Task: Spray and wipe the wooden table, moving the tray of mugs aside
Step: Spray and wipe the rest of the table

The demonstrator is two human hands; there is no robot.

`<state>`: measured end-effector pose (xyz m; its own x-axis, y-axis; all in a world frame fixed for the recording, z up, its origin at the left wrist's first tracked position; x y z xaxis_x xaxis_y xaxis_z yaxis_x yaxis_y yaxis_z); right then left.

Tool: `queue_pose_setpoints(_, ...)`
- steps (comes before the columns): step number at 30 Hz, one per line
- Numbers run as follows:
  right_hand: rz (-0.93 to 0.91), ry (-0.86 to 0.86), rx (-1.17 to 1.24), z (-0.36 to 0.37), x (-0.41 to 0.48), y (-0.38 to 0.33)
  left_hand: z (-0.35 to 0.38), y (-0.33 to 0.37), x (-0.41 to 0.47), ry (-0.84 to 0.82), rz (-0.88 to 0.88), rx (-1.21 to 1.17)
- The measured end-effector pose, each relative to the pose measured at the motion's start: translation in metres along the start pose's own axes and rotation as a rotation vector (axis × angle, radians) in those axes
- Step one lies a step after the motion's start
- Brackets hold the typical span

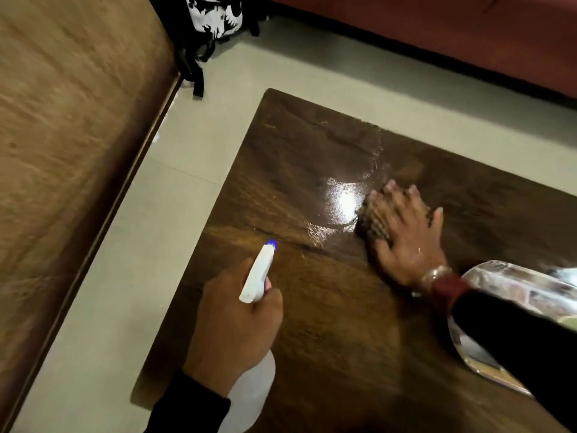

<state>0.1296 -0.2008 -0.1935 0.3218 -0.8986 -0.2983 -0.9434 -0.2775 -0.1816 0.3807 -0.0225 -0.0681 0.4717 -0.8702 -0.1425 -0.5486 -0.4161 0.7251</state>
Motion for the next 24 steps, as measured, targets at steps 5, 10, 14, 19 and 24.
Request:
queue_pose_setpoints(5, 0.404, 0.100, 0.115, -0.043, 0.124, 0.001, 0.010, 0.000, -0.013, -0.025, 0.034, -0.024)
queue_pose_setpoints(10, 0.112, 0.046, 0.044, -0.006, 0.089, -0.100, 0.018, -0.003, -0.028, -0.023, 0.121, -0.089)
queue_pose_setpoints(14, -0.204, 0.052, 0.008, 0.047, -0.058, -0.148, 0.015, 0.007, -0.031, 0.019, 0.310, 0.097)
queue_pose_setpoints(19, -0.022, 0.044, 0.013, 0.071, -0.161, -0.063, 0.007, 0.007, -0.042, -0.006, 0.398, 0.004)
queue_pose_setpoints(24, 0.387, 0.055, 0.157, 0.057, -0.163, -0.033, -0.002, 0.008, -0.054, -0.063, 0.353, -0.187)
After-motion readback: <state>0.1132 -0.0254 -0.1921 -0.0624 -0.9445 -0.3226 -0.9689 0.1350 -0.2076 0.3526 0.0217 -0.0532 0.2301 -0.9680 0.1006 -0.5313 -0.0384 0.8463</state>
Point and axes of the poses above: each hand's wrist, its own x-axis towards the middle knuckle, its own z-axis out of the palm, y = z × x, the point moved 4 cm from there along x, towards the middle knuckle, and after that the axes turned 10 degrees about z, right-handed, at the moved point
